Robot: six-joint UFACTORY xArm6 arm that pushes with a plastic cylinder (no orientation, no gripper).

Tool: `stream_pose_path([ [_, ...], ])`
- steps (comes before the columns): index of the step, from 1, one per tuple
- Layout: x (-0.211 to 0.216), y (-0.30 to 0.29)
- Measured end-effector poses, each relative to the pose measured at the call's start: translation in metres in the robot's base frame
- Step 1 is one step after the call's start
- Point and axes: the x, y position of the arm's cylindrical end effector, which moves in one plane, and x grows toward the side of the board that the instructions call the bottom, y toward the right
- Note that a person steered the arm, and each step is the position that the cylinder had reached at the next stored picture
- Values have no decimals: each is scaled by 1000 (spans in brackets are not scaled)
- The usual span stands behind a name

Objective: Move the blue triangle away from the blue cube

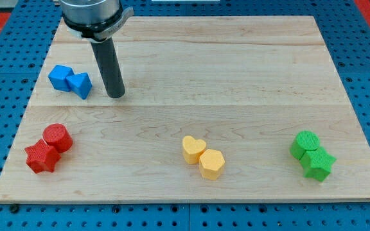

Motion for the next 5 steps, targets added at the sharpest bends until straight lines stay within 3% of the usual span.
stream_pose_path([
  [1,21,-7],
  [2,40,-74],
  [3,17,-120],
  [4,-8,-85],
  [5,-34,-14],
])
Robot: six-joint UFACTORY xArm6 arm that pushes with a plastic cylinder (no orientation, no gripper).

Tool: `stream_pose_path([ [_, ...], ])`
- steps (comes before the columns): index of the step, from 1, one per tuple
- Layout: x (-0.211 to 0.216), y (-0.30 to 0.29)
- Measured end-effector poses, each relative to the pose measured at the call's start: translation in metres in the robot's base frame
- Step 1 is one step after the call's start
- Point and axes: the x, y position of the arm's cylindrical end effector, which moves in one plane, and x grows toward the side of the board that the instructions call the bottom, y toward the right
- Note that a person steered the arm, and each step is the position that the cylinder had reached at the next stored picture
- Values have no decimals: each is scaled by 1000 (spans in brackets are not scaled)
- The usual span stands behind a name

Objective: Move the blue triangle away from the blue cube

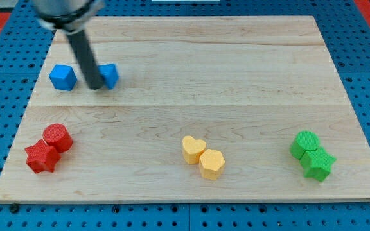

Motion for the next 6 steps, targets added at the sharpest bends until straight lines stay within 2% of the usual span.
stream_pose_path([
  [1,-28,15],
  [2,-19,-45],
  [3,-50,-27],
  [4,-34,38],
  [5,-12,73],
  [6,-12,68],
])
